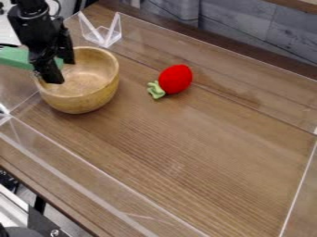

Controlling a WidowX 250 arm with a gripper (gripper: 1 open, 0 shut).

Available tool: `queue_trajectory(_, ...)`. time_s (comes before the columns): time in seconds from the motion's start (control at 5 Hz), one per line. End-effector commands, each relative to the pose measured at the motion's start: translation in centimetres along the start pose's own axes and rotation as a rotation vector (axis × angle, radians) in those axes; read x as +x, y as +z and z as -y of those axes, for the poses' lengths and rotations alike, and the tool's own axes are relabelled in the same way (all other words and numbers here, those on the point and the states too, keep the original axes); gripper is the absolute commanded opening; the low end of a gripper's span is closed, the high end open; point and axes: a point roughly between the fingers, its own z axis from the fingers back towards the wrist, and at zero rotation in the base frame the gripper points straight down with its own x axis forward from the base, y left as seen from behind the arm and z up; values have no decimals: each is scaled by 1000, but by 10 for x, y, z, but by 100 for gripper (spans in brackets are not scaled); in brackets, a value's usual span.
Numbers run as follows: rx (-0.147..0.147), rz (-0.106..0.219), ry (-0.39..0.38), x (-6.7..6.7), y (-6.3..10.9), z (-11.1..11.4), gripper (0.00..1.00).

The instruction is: Put the green stick in the brown bowl

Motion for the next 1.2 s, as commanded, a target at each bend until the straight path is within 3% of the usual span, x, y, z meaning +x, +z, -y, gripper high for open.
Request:
queue_trajectory(0.0,-35,17,8,-3,8,8,0)
queue_trajectory(0.4,-31,13,17,3,-17,14,0)
queue_trajectory(0.6,-29,11,38,3,-5,16,100)
queue_trajectory(1.0,-22,11,59,0,18,14,100)
